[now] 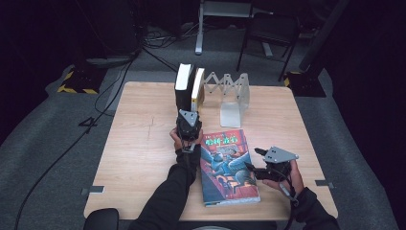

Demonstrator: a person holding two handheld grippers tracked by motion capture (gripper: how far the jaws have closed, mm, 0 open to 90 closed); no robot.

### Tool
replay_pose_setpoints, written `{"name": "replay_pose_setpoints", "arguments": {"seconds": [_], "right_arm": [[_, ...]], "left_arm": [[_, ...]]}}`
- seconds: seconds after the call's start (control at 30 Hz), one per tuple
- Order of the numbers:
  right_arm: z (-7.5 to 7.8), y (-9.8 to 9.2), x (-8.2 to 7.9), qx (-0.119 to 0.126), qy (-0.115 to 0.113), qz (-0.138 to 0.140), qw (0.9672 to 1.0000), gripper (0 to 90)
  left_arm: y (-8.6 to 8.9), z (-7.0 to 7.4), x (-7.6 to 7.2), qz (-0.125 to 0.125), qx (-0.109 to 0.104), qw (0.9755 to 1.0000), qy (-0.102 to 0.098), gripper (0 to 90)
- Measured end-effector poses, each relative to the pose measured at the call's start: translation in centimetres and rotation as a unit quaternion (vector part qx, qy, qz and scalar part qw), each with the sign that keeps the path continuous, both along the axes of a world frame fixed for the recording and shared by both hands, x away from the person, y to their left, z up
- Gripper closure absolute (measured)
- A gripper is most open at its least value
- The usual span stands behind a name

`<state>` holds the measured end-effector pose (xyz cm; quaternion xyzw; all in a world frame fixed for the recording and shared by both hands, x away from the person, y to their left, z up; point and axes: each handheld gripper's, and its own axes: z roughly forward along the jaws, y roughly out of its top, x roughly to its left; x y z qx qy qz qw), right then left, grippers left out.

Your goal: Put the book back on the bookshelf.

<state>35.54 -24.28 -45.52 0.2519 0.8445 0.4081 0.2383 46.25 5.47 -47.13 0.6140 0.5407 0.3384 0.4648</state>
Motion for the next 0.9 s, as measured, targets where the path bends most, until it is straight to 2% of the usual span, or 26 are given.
{"name": "replay_pose_setpoints", "arguments": {"seconds": [0.1,0.13,0.2,0.27,0.33,0.4,0.47,0.5,0.6,0.7,0.8,0.9], "right_arm": [[0.0,0.0,0.0,0.000,0.002,0.001,1.0000,34.4],[0.0,-0.1,0.0,0.000,0.003,0.000,1.0000,34.4],[0.0,-0.2,0.0,0.001,0.003,-0.001,1.0000,34.3],[0.0,-0.4,0.0,0.002,0.001,-0.001,1.0000,34.2],[0.1,-0.7,-0.1,0.006,0.004,-0.003,1.0000,34.2],[0.1,-0.9,-0.1,0.009,0.005,-0.005,0.9999,34.2],[0.0,-1.1,-0.1,0.010,0.007,-0.006,0.9999,34.1],[0.0,-1.1,-0.1,0.008,0.006,-0.006,0.9999,34.2],[0.0,-1.2,-0.2,0.011,0.007,-0.001,0.9999,33.3],[0.0,-1.1,-0.4,0.010,0.005,0.005,0.9999,33.2],[-0.2,-1.1,-0.4,0.002,0.007,0.005,1.0000,33.0],[-0.2,-1.2,-0.3,0.005,0.007,0.000,1.0000,33.0]], "left_arm": [[0.2,-0.2,-0.2,-0.013,0.002,0.9999,0.006,63.8],[0.4,-0.3,-0.3,-0.025,-0.003,0.9997,0.006,61.1],[0.7,-0.3,-0.8,-0.044,0.009,0.9989,0.011,54.7],[1.1,-0.3,-1.4,-0.058,0.017,0.9982,0.006,52.9],[1.8,-0.3,-2.3,-0.086,0.010,0.9962,0.005,51.2],[2.2,-0.2,-3.1,-0.100,0.013,0.9949,0.000,51.2],[2.6,-0.3,-3.6,-0.110,0.009,0.9939,0.005,53.3],[2.7,-0.3,-3.9,-0.103,0.013,0.9946,0.007,59.0],[3.0,-0.6,-4.2,-0.099,0.001,0.9950,0.013,73.0],[3.1,-0.5,-4.1,-0.101,0.005,0.9949,0.012,80.2],[2.7,-0.6,-3.8,-0.101,0.008,0.9948,0.011,80.0],[2.6,-0.6,-3.9,-0.105,0.012,0.9944,0.011,78.9]]}}
